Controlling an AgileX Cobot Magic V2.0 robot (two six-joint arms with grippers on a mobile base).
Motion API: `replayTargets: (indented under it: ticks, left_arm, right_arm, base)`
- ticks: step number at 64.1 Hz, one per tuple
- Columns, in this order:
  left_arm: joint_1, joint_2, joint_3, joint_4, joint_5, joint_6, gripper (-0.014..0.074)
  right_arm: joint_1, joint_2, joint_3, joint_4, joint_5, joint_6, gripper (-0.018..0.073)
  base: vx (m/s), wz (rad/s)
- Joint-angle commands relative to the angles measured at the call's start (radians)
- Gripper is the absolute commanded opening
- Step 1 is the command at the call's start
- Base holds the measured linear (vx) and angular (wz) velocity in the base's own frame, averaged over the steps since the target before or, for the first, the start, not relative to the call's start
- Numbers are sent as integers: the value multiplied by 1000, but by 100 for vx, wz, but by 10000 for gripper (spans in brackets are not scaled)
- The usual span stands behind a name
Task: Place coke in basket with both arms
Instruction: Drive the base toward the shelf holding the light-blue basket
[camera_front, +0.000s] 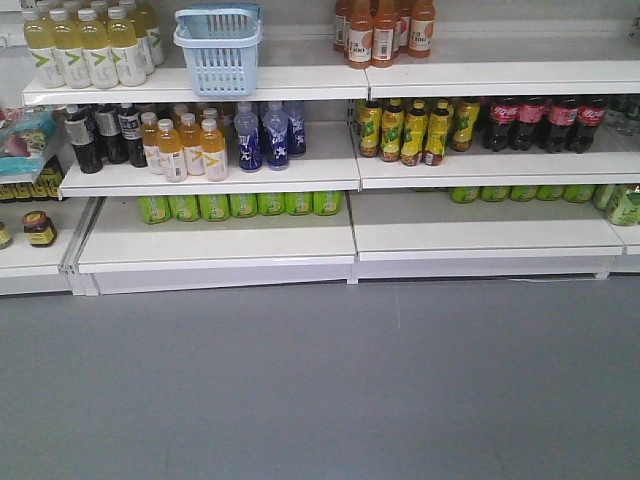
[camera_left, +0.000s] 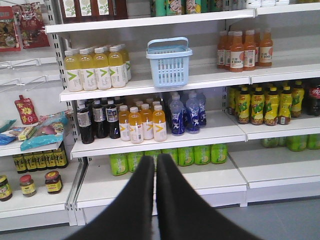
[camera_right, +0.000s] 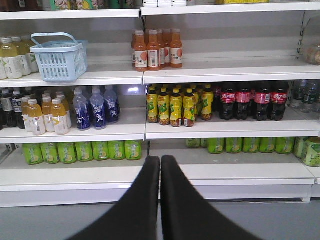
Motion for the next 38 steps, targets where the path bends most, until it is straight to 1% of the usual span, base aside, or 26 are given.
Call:
replayTargets:
  ticks: [1,38]
  left_arm:
    - [-5,-19,-32,0,-78,1,-6]
    - [-5,-19,-32,0,-78,1,-6]
  right_arm:
    - [-5,-12,7,-2,-80,-4,-10]
    - [-5,-12,7,-2,-80,-4,-10]
  base:
    - [0,0]
    - [0,0]
